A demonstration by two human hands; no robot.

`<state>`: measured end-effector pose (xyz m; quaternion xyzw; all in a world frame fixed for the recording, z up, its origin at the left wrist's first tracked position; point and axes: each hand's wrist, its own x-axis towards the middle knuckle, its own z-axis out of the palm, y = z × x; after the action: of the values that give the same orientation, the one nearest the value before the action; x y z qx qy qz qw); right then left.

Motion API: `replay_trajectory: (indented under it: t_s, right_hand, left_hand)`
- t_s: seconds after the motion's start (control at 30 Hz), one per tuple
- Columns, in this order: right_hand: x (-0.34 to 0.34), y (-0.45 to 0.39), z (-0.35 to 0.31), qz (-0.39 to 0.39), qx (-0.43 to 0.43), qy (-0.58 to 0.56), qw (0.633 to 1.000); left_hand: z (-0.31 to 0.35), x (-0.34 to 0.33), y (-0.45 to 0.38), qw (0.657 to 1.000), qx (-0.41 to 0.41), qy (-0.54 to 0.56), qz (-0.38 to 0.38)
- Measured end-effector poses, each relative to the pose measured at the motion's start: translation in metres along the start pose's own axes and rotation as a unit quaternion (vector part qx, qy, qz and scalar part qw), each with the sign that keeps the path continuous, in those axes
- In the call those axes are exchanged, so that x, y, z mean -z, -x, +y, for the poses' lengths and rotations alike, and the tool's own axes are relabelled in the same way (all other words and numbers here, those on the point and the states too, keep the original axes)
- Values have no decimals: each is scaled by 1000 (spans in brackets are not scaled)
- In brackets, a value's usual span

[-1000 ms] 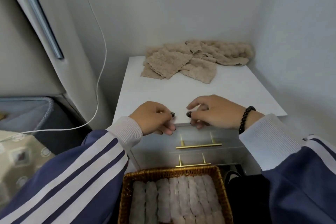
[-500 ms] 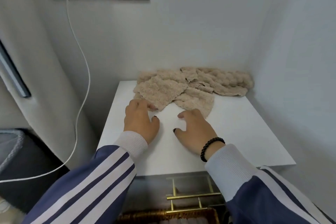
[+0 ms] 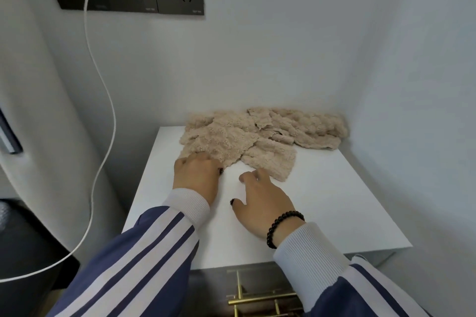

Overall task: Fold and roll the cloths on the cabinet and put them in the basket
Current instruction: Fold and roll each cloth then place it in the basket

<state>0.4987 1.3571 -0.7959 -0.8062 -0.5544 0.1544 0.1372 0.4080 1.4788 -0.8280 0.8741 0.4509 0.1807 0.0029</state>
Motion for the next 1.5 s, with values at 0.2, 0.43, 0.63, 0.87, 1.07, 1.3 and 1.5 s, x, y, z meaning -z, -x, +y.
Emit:
replay_trajectory:
  t_s: [0.2, 0.43, 0.63, 0.87, 1.07, 1.3, 1.5]
  right_hand:
    - [3, 8, 7, 30, 6, -41, 999]
    - [7, 22, 20, 127, 122, -65, 982]
    - [11, 33, 19, 149, 217, -122, 957]
    - [16, 40, 10, 221, 211, -216, 927]
    - [27, 46, 0, 315, 240, -312, 864]
    - [30, 52, -12, 236, 235, -376, 865]
    - [44, 46, -1, 258, 159, -276, 912]
  left_hand:
    - [-4, 13, 12, 996, -33, 81, 18]
    - [14, 63, 60, 965, -78, 242, 56]
    - [12, 86, 100, 959, -94, 262, 60]
    - [9, 80, 110, 973, -4, 228, -33]
    - [1, 81, 97, 973, 28, 229, -6]
    - [4, 67, 89, 969, -4, 247, -10]
    - [3, 83, 76, 916, 116, 380, 52]
